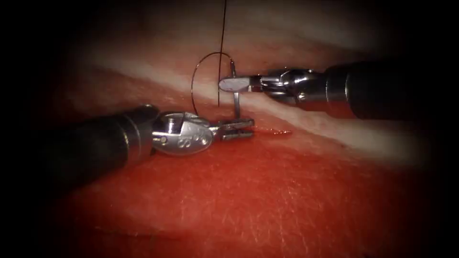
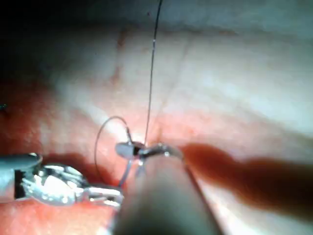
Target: Wound Closure
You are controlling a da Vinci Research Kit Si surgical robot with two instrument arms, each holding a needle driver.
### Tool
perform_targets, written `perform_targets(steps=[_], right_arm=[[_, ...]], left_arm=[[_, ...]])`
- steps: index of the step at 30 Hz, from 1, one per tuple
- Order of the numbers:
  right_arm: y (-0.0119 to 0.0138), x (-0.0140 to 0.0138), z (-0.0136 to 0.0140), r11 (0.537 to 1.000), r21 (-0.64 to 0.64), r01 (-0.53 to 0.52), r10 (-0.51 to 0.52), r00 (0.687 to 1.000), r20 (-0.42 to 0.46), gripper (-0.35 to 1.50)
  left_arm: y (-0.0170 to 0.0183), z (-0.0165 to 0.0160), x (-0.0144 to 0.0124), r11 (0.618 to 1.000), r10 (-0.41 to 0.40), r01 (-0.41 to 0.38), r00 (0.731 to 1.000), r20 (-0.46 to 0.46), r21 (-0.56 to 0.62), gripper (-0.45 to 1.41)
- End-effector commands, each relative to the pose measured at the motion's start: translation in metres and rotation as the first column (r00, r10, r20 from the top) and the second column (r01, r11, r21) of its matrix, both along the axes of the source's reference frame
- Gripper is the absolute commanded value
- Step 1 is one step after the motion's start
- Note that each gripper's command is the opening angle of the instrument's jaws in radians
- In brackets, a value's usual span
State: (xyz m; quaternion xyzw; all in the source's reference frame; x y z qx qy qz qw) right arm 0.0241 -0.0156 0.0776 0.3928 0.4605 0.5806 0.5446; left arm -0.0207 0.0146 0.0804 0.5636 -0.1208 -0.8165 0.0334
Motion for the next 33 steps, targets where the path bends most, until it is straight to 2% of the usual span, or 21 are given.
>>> perform_targets(steps=[1,3,4,7,10,15,17,19,25,28,33], right_arm=[[0.0004,0.0007,0.0004,1.000,-0.002,0.004,-0.004,1.000,-0.001,-0.35],[0.0005,0.0006,0.0005,1.000,-0.004,-0.006,0.006,1.000,-0.008,-0.35],[0.0005,0.0005,0.0005,1.000,-0.007,-0.015,0.015,1.000,-0.015,-0.35],[0.0007,0.0005,0.0007,0.998,-0.056,-0.038,0.036,0.999,-0.037,-0.35],[0.0008,0.0005,0.0008,0.995,-0.085,-0.060,0.056,0.997,-0.052,-0.35],[0.0009,0.0003,0.0009,0.978,-0.199,-0.062,0.053,0.997,-0.054,-0.35],[0.0010,0.0003,0.0009,0.955,-0.292,-0.057,0.042,0.997,-0.057,-0.35],[0.0011,0.0001,0.0008,0.911,-0.410,-0.044,0.016,0.997,-0.070,-0.35],[0.0010,0.0000,0.0007,0.829,-0.558,-0.022,-0.025,0.997,-0.076,-0.35],[0.0008,-0.0001,0.0007,0.784,-0.621,-0.020,-0.051,0.994,-0.097,-0.35],[0.0006,-0.0001,0.0003,0.751,-0.659,-0.027,-0.056,0.993,-0.104,-0.35]], left_arm=[[0.0002,0.0005,-0.0005,0.998,-0.024,0.024,1.000,0.002,0.060,0.54],[0.0001,0.0003,-0.0004,0.975,-0.067,0.064,0.998,0.007,0.213,0.86],[0.0000,0.0002,-0.0004,0.954,-0.097,0.090,0.995,0.012,0.288,0.89],[0.0000,-0.0003,-0.0004,0.886,-0.156,0.129,0.988,0.023,0.446,0.94],[0.0001,-0.0008,-0.0001,0.848,-0.134,0.070,0.987,0.085,0.525,0.94],[0.0002,-0.0019,0.0014,0.831,-0.113,0.027,0.986,0.120,0.556,0.91],[0.0002,-0.0023,0.0022,0.826,-0.108,0.018,0.986,0.126,0.563,0.83],[0.0001,-0.0027,0.0035,0.815,-0.103,0.008,0.986,0.131,0.580,0.39],[0.0000,-0.0022,0.0055,0.757,-0.070,-0.011,0.993,0.097,0.653,-0.40],[0.0001,-0.0013,0.0064,0.743,-0.024,-0.030,0.997,0.072,0.669,-0.45],[0.0003,0.0001,0.0071,0.718,0.020,-0.042,0.999,0.040,0.695,-0.45]])
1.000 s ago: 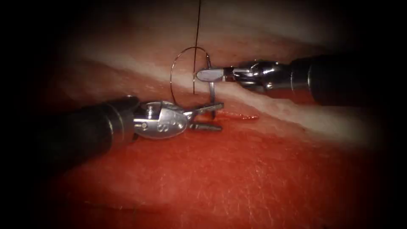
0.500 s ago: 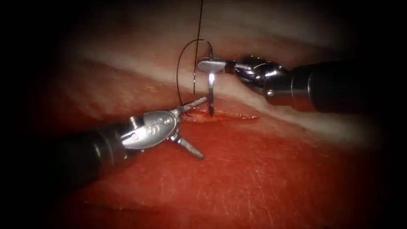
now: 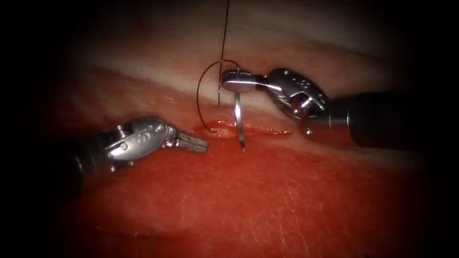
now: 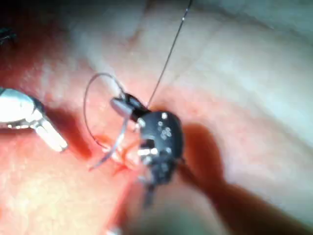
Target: Wound Closure
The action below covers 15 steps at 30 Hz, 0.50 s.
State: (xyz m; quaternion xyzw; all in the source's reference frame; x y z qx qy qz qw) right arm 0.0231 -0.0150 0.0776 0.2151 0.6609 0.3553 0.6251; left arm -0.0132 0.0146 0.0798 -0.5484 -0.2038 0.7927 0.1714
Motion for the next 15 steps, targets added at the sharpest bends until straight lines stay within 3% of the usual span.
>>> perform_targets(steps=[1,15], right_arm=[[-0.0001,0.0009,0.0003,1.000,-0.016,-0.005,0.005,1.000,-0.006,-0.35],[-0.0008,0.0013,-0.0002,0.994,-0.107,-0.027,0.025,1.000,-0.019,-0.35]], left_arm=[[0.0004,0.0011,-0.0004,1.000,0.011,-0.011,1.000,-0.006,0.009,-0.45],[0.0019,0.0059,-0.0017,0.999,0.049,-0.046,0.990,-0.131,0.029,-0.45]])
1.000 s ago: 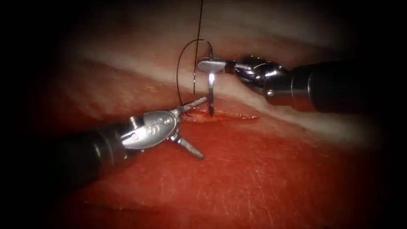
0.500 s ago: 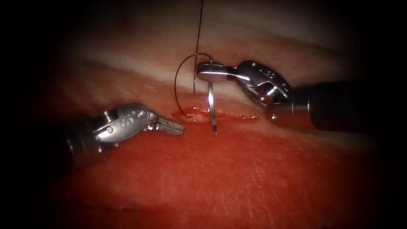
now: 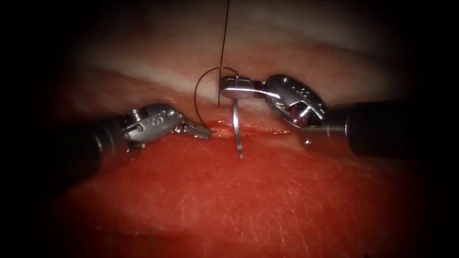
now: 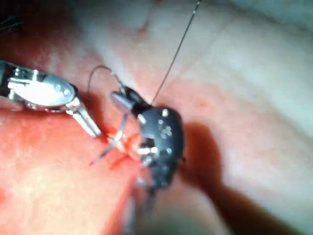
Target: Wound Closure
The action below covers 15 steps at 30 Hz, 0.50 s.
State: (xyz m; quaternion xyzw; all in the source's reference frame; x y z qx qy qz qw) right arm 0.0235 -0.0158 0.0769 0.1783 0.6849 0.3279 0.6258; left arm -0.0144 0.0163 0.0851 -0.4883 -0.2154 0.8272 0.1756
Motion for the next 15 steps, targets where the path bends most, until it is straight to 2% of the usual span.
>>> perform_targets(steps=[1,9,11,15], right_arm=[[0.0000,0.0009,0.0004,1.000,-0.014,-0.004,0.004,1.000,-0.003,-0.35],[-0.0001,0.0009,0.0003,0.999,-0.050,-0.011,0.011,1.000,0.000,-0.35],[0.0000,0.0011,0.0004,0.996,-0.086,-0.017,0.017,1.000,0.007,-0.35],[0.0000,0.0013,0.0005,0.994,-0.103,-0.020,0.021,1.000,0.010,-0.35]], left_arm=[[0.0002,0.0014,-0.0007,1.000,0.017,-0.018,1.000,-0.019,-0.004,-0.45],[0.0008,0.0048,-0.0011,1.000,0.028,-0.027,0.998,-0.060,0.010,-0.45],[0.0014,0.0065,-0.0011,0.999,0.036,-0.034,0.996,-0.081,0.025,-0.45],[0.0016,0.0075,-0.0012,0.998,0.059,-0.056,0.993,-0.107,0.035,-0.45]])
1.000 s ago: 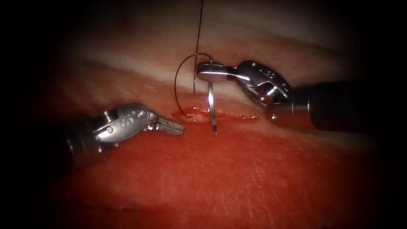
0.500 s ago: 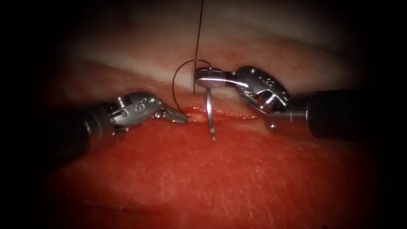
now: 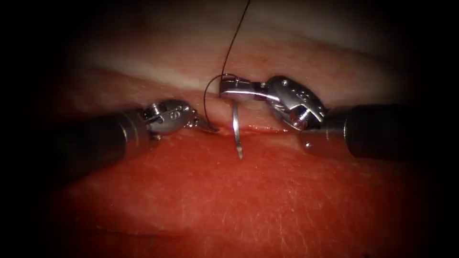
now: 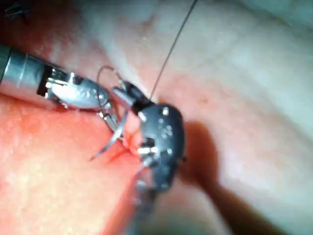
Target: Wound Closure
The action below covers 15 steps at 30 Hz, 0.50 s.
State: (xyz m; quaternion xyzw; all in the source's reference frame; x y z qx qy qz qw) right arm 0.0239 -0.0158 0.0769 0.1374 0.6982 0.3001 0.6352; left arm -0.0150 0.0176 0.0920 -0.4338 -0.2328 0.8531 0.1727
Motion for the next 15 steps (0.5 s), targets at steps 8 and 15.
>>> perform_targets(steps=[8,15], right_arm=[[0.0001,0.0010,0.0006,0.999,-0.046,0.001,-0.001,1.000,-0.004,-0.35],[0.0004,0.0012,0.0013,0.995,-0.096,-0.005,0.005,1.000,0.001,-0.35]], left_arm=[[0.0007,0.0017,-0.0012,0.990,0.099,-0.098,0.995,0.003,0.099,-0.45],[0.0022,0.0035,-0.0021,0.964,0.183,-0.178,0.983,-0.007,0.195,-0.45]])
